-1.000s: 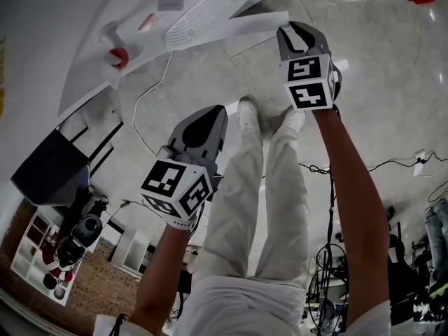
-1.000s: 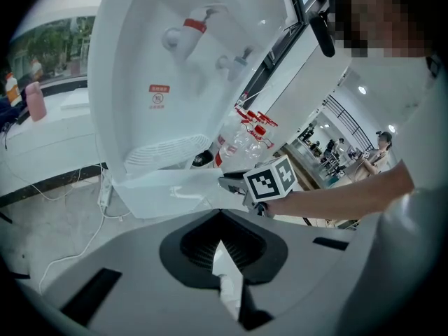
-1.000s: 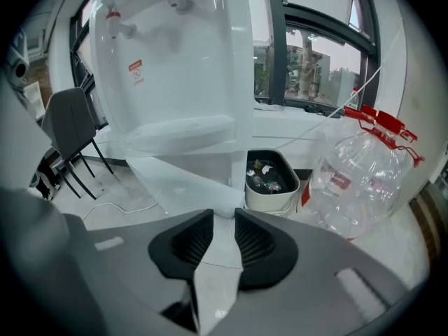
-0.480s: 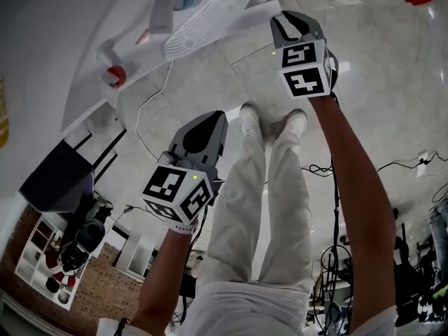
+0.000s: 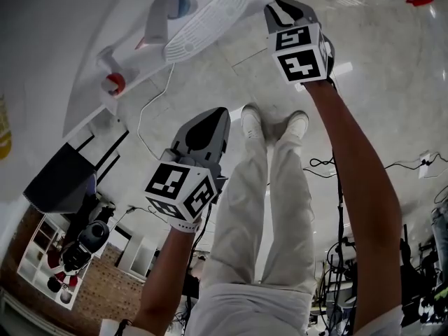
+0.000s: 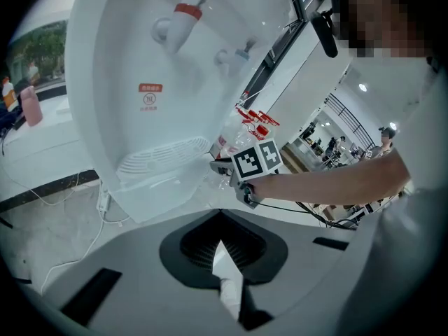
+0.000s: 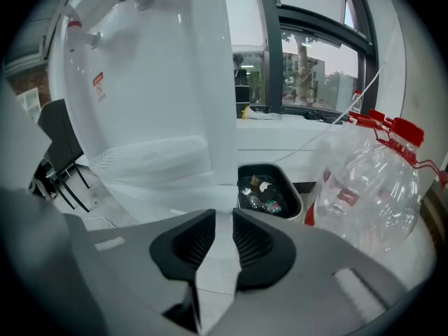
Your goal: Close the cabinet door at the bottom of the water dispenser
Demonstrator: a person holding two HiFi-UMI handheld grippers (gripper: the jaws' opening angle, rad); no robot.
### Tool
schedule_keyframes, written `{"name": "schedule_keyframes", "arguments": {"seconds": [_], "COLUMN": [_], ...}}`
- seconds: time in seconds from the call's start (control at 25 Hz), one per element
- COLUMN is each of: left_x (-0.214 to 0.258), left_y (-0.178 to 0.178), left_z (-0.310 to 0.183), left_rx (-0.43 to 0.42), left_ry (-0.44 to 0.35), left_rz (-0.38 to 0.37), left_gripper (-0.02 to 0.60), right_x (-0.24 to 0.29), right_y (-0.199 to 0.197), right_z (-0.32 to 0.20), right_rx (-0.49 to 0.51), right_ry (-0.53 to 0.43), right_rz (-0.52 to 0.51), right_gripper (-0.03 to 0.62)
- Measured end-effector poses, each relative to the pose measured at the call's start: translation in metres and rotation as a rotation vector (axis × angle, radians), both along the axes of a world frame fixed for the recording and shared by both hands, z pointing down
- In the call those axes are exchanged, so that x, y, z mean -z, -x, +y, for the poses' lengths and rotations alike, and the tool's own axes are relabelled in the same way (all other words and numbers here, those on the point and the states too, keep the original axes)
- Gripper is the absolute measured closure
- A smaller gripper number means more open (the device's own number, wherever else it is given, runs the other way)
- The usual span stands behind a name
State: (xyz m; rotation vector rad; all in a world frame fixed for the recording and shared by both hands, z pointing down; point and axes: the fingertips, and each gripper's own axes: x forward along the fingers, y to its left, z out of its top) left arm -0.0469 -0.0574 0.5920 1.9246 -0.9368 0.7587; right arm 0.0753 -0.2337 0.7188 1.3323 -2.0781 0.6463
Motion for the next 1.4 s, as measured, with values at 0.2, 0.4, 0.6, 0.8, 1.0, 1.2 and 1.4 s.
{"name": "schedule_keyframes", "arguments": {"seconds": [0.2,0.4,0.6,0.8,1.0,1.2,1.4], "left_x": [0.0,0.003,0.004,0.004,0.009,0.025,0.041], "left_y": [-0.004,-0.002,0.003,0.007,0.005,-0.001,-0.017], "left_z": [-0.003,-0.002,0.001,0.005,0.008,0.011,0.015], "left_rx": [-0.003,-0.002,0.006,0.017,0.016,0.007,-0.005], "left_ry": [-0.009,-0.011,-0.011,-0.009,-0.017,-0.036,-0.052], "left_rz": [0.006,0.003,-0.001,-0.006,-0.001,0.013,0.035], "left_gripper": [0.576,0.576,0.577,0.577,0.577,0.577,0.577], "right_x": [0.002,-0.001,-0.003,-0.005,-0.004,0.021,0.05], "right_y": [0.002,0.024,0.031,0.034,0.024,0.02,0.008], "right_z": [-0.013,-0.011,-0.019,-0.023,-0.009,0.012,0.032], "right_rx": [0.008,0.049,0.048,0.059,0.048,0.07,0.076], "right_ry": [-0.022,-0.036,-0.04,-0.032,-0.013,-0.025,-0.028], "right_rz": [-0.005,0.005,0.01,0.012,0.017,0.016,-0.003], "right_gripper": [0.585,0.583,0.583,0.583,0.583,0.583,0.583]}}
